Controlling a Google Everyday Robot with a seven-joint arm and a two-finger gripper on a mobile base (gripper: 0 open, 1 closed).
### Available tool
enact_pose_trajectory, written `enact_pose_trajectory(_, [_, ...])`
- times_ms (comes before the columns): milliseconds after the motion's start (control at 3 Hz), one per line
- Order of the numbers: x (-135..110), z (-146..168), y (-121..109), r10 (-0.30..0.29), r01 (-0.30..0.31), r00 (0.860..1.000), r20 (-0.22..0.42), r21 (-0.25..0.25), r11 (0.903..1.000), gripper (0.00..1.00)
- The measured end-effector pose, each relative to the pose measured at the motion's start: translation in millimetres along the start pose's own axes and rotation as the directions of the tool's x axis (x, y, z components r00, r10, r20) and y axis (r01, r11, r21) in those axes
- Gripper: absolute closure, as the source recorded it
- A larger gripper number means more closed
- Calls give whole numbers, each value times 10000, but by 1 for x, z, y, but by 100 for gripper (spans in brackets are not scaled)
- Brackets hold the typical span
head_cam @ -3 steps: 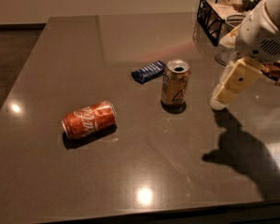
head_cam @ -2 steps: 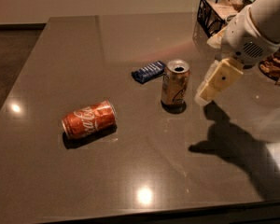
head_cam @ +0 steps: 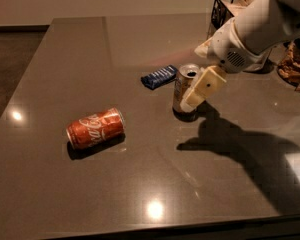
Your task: Move orange can near coke can
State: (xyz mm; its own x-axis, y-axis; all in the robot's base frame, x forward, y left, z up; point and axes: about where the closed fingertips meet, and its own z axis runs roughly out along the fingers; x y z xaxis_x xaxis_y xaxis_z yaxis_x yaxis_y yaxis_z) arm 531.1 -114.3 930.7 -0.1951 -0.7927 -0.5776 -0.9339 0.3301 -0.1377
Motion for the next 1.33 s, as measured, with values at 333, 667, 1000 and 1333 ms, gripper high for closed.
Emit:
enact_pose_trajectory(333, [-4,17,-5,151,-144,9992,363,-192,9997,0])
enact_pose_trajectory(667, [-2,26,-9,325,-312,9982,495,-268,9992,17])
enact_pose_trajectory(1000, [-7,26,-9,294,-276,9972,693,-272,9992,40])
enact_pose_trajectory(1333, [-20,20,-3,48,-16,9954,960,-326,9995,63])
